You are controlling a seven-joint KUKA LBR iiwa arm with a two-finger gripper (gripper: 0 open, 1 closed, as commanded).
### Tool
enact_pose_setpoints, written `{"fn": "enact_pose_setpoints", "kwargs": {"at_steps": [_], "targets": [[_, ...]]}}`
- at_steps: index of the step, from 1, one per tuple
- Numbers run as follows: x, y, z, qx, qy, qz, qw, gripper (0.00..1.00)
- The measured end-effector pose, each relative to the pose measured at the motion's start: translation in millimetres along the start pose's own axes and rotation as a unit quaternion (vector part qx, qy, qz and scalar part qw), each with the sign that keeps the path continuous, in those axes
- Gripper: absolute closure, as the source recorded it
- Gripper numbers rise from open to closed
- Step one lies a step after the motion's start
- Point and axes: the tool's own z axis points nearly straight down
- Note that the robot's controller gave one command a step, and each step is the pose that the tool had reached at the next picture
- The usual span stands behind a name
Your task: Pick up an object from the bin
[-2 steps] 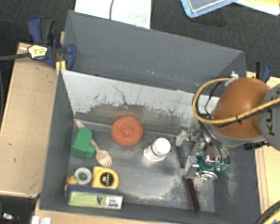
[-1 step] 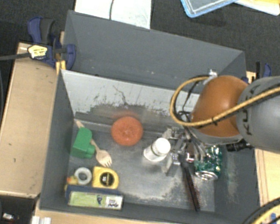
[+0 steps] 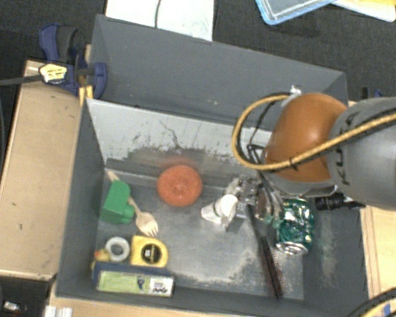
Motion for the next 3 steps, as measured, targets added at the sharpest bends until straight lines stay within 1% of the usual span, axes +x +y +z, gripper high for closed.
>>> {"fn": "enact_pose_setpoints", "kwargs": {"at_steps": [1,2,3], "targets": [[0.0,0,0,0.000,0.0000,0.000,1.0000,1.00],[-1.2,-2,-59,0.000,0.0025,0.009,1.0000,1.00],[-4.2,-7,-93,0.000,0.0011,-0.001,1.0000,1.00]]}}
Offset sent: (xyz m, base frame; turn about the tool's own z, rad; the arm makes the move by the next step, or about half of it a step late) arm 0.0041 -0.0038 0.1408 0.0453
